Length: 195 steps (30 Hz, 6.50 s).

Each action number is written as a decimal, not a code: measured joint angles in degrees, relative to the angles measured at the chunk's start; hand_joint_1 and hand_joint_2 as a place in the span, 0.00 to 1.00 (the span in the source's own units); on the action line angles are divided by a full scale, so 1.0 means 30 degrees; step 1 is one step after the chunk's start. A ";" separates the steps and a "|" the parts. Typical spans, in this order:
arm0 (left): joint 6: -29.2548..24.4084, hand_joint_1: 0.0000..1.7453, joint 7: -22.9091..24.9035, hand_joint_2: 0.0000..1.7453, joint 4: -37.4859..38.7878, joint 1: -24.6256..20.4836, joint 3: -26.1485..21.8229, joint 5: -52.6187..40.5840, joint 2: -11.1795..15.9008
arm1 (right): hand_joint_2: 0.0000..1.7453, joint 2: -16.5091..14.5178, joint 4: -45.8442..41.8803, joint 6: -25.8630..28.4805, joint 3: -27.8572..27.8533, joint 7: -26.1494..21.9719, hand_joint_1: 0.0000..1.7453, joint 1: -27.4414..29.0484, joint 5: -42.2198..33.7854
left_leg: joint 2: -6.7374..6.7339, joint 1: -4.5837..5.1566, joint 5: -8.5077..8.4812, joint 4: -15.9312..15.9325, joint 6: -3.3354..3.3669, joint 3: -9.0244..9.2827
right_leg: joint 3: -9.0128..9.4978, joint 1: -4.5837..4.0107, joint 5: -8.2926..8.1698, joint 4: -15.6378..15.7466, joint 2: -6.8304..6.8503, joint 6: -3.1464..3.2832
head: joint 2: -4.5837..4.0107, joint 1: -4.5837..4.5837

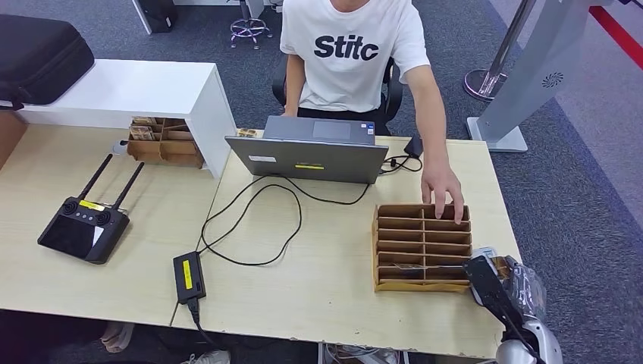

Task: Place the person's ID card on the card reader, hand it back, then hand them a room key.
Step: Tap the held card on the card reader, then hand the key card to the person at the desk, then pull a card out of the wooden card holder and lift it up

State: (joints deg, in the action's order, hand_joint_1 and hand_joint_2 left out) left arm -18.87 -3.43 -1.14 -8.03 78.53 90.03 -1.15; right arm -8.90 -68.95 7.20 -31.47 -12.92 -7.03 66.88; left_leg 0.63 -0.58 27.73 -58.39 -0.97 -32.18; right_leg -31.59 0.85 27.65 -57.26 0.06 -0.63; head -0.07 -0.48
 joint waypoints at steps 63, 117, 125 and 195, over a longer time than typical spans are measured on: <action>0.1271 0.00 -0.0231 1.00 0.0000 -0.0110 0.2007 -0.0007 0.0377 | 1.00 0.1523 0.3780 -0.1605 0.7140 0.3638 0.99 -1.2684 0.2209 | 0.0001 0.0001 -0.0019 -0.0019 0.0004 -0.0020 | -0.0026 0.0000 -0.0031 -0.0019 -0.0003 -0.0001 | 0.0000 -0.0002; -0.0031 0.00 -0.0208 1.00 0.0007 0.0202 -0.1466 0.0000 -0.0439 | 1.00 0.3650 -1.0899 0.0269 0.5699 -0.0331 0.00 0.1544 -0.1033 | 0.0017 0.0001 -0.0010 -0.0037 0.0013 -0.0102 | -0.0090 0.0001 -0.0026 -0.0001 0.0018 -0.0011 | 0.0000 0.0000; -0.0166 0.00 -0.0301 1.00 0.0007 0.0223 -0.1916 0.0000 -0.0483 | 1.00 0.3701 -1.1579 0.0641 0.4878 -0.0477 0.00 0.3457 -0.1056 | 0.0016 0.0001 -0.0010 -0.0037 0.0013 -0.0106 | -0.0093 0.0001 -0.0026 -0.0001 0.0016 -0.0011 | 0.0000 -0.0002; 0.0497 0.00 -0.0816 1.00 0.0007 0.0201 -0.1916 -0.0007 -0.0286 | 1.00 0.2865 -0.5621 0.0218 0.7787 0.0354 0.00 0.3127 -0.0510 | 0.0011 -0.0001 -0.0013 -0.0035 0.0012 -0.0111 | -0.0090 0.0000 -0.0027 -0.0005 0.0016 -0.0012 | 0.0000 0.0000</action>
State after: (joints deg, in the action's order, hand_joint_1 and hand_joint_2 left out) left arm -17.38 -5.88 -1.11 -7.43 72.78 90.01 -2.01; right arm -0.30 -85.81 7.86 -8.11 -11.86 2.36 65.35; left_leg 0.66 -0.58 27.69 -58.50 -0.94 -32.51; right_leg -31.86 0.85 27.56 -57.28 0.11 -0.67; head -0.07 -0.48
